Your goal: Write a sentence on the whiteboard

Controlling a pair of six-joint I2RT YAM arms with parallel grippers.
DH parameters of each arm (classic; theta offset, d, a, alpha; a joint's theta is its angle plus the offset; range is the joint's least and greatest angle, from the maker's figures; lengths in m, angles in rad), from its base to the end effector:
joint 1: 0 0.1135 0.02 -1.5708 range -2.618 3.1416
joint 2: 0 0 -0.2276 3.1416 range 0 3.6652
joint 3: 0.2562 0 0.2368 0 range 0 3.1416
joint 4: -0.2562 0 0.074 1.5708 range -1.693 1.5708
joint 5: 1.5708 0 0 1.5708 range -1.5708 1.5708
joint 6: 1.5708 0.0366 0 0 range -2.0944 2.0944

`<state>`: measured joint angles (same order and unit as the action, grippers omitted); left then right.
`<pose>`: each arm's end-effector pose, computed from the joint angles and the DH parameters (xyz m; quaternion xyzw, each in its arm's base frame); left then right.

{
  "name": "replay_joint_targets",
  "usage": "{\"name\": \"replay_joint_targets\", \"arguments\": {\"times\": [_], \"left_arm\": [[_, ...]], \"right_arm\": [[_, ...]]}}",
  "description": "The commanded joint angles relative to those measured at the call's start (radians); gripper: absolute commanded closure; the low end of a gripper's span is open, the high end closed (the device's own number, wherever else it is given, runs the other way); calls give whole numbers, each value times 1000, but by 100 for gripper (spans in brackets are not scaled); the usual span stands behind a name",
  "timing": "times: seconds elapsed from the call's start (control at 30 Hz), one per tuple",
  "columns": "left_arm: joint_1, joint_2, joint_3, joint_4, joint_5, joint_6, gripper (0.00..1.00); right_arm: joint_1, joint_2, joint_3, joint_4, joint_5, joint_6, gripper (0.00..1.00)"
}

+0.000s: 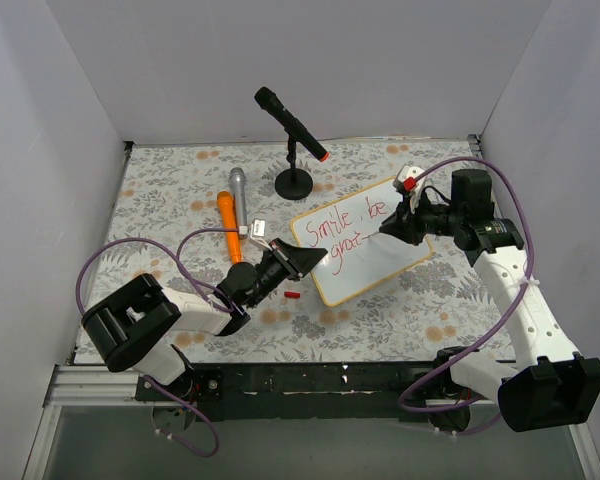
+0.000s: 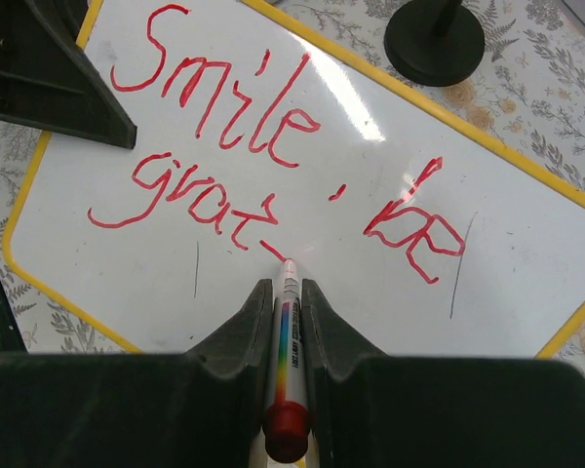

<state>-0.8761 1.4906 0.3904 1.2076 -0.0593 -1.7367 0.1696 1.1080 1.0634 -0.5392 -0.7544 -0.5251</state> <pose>0.1739 -0.2053 0.1753 -0.2986 0.5978 -0.7127 0.2135 0.2263 0.0642 0.3114 -0.4428 0.7105 0.2414 0.4908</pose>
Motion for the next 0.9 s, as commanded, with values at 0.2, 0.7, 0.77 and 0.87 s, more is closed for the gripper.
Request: {"name": "replay_joint_targets", "arguments": {"times": [0.2,0.7,0.77,0.87], "left_arm": [[2,-29,34,500,12,-38,100],[8,-13,42,507,15,-41,100],[6,-15,42,509,15,-40,100],[8,-16,42,507,15,-38,100]], "right_arm": [[-1,42,36,93,17,42,99],[10,41,24,74,-95,24,99],[11,42,26,59,-99,17,99],[14,39,23,27,-100,-1,99]]}}
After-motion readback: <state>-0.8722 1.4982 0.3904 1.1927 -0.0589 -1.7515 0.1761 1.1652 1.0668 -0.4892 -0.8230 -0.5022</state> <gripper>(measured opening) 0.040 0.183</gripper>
